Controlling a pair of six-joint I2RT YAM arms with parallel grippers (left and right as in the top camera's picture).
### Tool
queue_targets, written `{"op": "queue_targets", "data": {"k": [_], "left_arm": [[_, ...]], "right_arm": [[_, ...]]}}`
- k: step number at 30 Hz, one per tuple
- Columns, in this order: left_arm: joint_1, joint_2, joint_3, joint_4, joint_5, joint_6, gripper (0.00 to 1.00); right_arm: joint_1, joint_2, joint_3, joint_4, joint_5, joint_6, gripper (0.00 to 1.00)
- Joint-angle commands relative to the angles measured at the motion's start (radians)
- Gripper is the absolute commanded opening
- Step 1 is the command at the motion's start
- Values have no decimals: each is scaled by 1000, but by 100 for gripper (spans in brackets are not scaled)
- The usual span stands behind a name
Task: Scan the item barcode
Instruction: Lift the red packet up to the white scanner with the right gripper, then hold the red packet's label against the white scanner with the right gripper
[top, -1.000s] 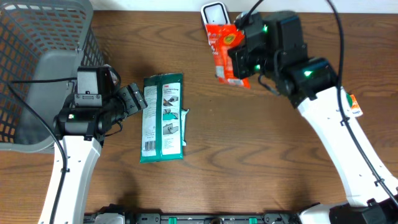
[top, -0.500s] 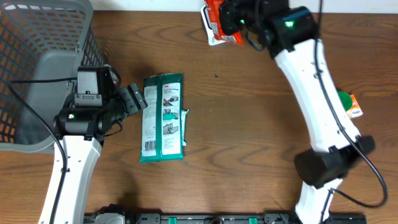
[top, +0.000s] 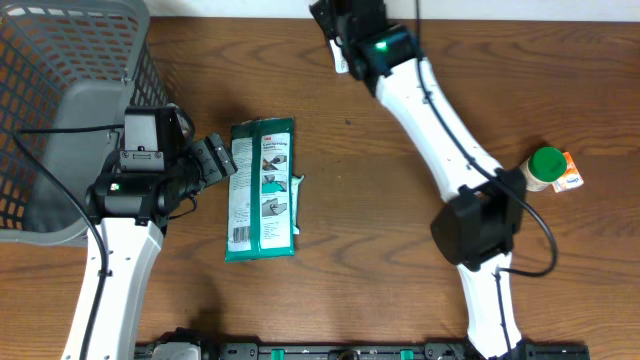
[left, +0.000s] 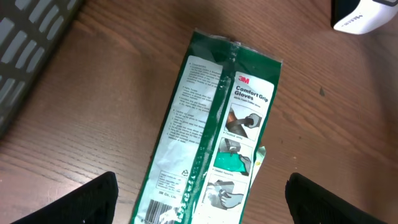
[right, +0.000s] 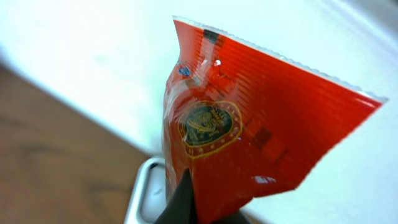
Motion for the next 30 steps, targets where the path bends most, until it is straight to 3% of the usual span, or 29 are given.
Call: {"op": "queue_targets", "data": {"k": [1,6,15,30], "left_arm": [[4,4,8,-3,-6,10,87],[4,4,8,-3,-6,10,87],[4,4,8,-3,-6,10,87],[4,4,8,-3,-6,10,87]], "right_arm": [[21,63,25,97,202,-185,1],[37,188,25,353,299,-430,1],[38,353,25,753,330,-734,1],[38,370,25,723,306,-523,1]]}}
